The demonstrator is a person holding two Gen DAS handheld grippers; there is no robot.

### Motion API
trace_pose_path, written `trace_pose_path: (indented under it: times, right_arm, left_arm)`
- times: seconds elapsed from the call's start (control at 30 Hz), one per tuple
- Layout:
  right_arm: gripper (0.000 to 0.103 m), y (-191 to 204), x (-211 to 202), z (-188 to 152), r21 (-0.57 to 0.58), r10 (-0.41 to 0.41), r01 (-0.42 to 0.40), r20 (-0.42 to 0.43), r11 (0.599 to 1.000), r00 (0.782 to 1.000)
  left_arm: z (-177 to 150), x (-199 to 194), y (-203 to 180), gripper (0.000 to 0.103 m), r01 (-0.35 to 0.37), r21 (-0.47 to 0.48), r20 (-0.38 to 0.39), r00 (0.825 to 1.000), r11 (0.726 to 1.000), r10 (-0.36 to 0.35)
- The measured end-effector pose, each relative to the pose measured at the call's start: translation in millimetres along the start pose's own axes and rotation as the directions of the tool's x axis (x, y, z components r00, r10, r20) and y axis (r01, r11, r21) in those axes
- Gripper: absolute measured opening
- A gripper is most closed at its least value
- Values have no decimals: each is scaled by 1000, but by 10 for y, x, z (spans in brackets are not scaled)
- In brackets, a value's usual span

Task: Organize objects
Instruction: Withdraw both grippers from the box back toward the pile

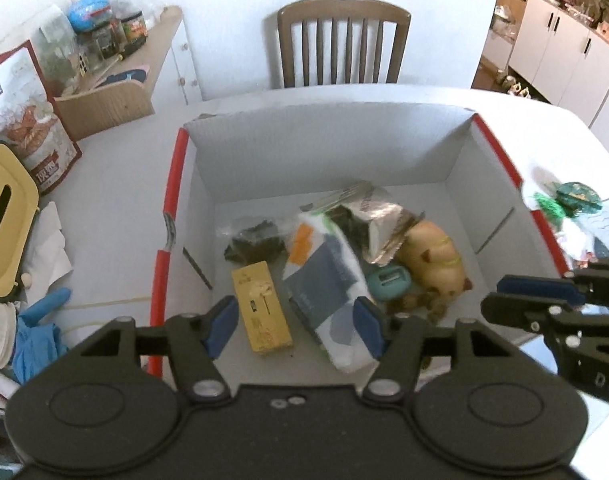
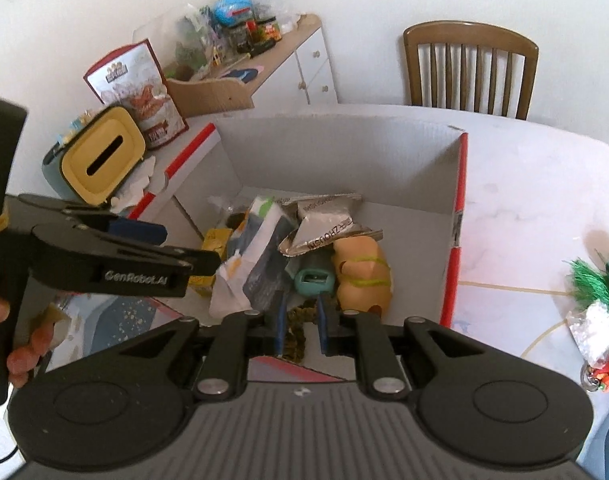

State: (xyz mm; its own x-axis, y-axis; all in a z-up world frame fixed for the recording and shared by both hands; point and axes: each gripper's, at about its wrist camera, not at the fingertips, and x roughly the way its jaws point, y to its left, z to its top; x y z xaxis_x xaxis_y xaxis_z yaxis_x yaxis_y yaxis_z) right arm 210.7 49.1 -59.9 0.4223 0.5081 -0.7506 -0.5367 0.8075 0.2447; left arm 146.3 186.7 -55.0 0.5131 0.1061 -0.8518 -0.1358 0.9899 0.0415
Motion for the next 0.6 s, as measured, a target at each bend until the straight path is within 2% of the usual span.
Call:
trace_pose_path:
  times: [0.1, 0.17, 0.33, 0.5, 0.6]
  right_arm:
    - [17, -10, -90, -20, 6, 16, -16, 17, 1000, 1000]
    - [26, -13, -171, -39, 5, 25, -25, 32, 1000, 999]
    - [42, -10, -382, -74, 0, 50, -51, 70, 999, 996]
    - [46, -25, -599, -136, -12, 67, -67, 99, 998, 993]
    - [55, -56, -752, -169, -15, 75, -74, 121, 997, 990]
  left_arm:
    - [-43, -118, -31, 64, 8, -10, 24, 1000, 1000, -8]
    - [-68, -191, -45, 65, 16, -16, 39, 999, 1000, -15]
    - [-170, -432, -168, 74, 23, 2, 99, 995, 1000, -23]
    - [-240, -630, -284, 78, 39, -9, 139, 990, 999, -37]
    - [-274, -751, -377, 82, 34, -7, 171, 985, 999, -32]
